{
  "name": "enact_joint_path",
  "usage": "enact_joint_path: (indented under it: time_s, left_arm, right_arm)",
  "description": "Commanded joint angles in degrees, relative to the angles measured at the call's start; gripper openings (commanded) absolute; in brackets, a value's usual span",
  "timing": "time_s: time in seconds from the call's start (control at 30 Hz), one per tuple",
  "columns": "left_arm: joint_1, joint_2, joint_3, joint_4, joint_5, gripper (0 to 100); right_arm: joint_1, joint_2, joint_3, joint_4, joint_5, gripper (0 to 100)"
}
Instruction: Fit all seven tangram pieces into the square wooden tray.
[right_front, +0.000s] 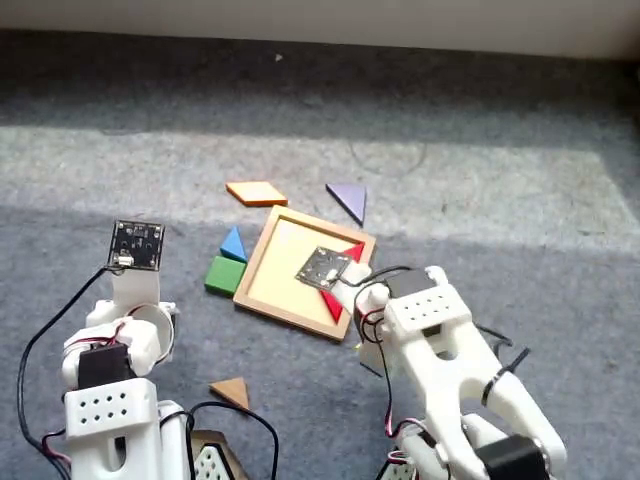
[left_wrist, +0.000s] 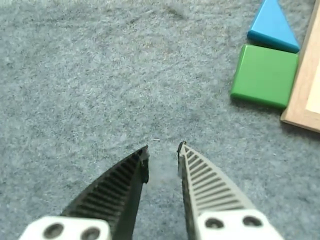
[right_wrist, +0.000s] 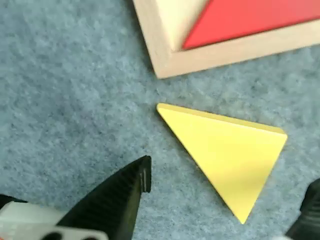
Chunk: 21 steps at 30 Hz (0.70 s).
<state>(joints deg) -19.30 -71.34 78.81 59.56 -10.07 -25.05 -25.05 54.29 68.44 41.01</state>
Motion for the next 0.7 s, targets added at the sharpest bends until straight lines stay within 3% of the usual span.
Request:
enact_joint_path:
  time_s: [0.0, 0.37, 0.67]
  left_arm:
    - [-0.4, -0.7, -0.4, -1.0, -0.4, 12]
    - [-0.4, -0.7, -0.4, -0.9, -0.4, 12]
    - [-0.4, -0.7, -0.4, -0.8, -0.4, 12]
  right_arm:
    - [-0.5, 8.5, -3.1, -3.4, 2.9, 44.3]
    - [3.7, 23.5, -12.8, -8.9, 3.1, 43.2]
    - [4.6, 26.2, -13.1, -8.7, 7.1, 19.7]
